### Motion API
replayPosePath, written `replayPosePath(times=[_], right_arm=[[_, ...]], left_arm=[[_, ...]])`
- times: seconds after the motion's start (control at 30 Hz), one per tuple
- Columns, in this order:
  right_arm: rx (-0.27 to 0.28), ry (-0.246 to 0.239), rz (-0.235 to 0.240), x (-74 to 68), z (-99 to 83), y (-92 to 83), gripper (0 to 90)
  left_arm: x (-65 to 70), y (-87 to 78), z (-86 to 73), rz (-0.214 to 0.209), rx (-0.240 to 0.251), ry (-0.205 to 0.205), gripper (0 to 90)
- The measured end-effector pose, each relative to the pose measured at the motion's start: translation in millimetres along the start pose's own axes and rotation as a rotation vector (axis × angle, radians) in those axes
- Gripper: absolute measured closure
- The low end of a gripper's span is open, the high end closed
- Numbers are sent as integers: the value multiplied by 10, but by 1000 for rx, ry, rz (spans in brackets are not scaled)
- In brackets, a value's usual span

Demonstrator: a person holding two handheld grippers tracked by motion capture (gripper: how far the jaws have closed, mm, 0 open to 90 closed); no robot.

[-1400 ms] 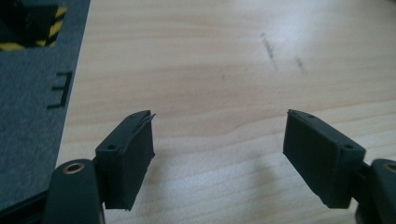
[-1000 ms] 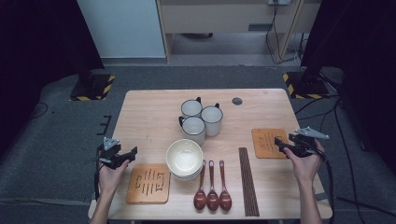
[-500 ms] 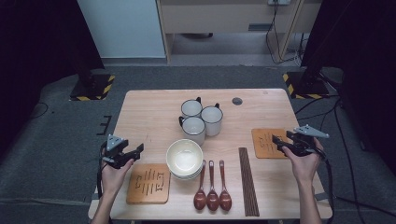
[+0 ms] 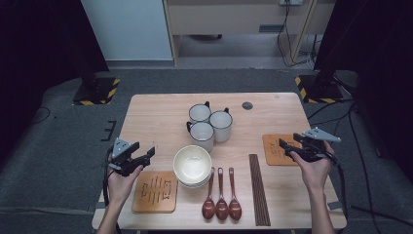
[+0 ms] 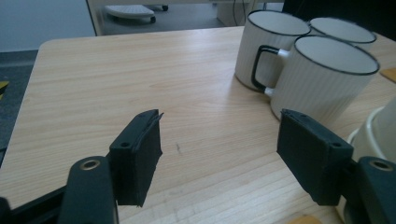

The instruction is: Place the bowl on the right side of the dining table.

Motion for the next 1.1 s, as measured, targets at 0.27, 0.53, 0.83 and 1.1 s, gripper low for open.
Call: replayPosePath(times=[0.27, 0.53, 0.83, 1.1], right_arm=[[39, -43, 53, -209, 150, -49, 363], [55, -72, 109, -433, 252, -51, 364], [89, -87, 173, -636, 335, -35, 371], [84, -112, 213, -802, 387, 14, 369]], left_arm=[[142, -33, 76, -35, 19, 16, 339], [260, -84, 168, -66, 49, 16, 366], [392, -91, 206, -104, 55, 12, 382], [514, -68, 198, -135, 48, 19, 391]])
Point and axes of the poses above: each handheld gripper's, and its own axes: y roughly forward along the jaws, z roughly out of its top, x roughly to its right, the point moved 4 cm from there along y, roughly forward along the jaws, and after that the axes turned 3 degrees about x, right-handed, at the moved point
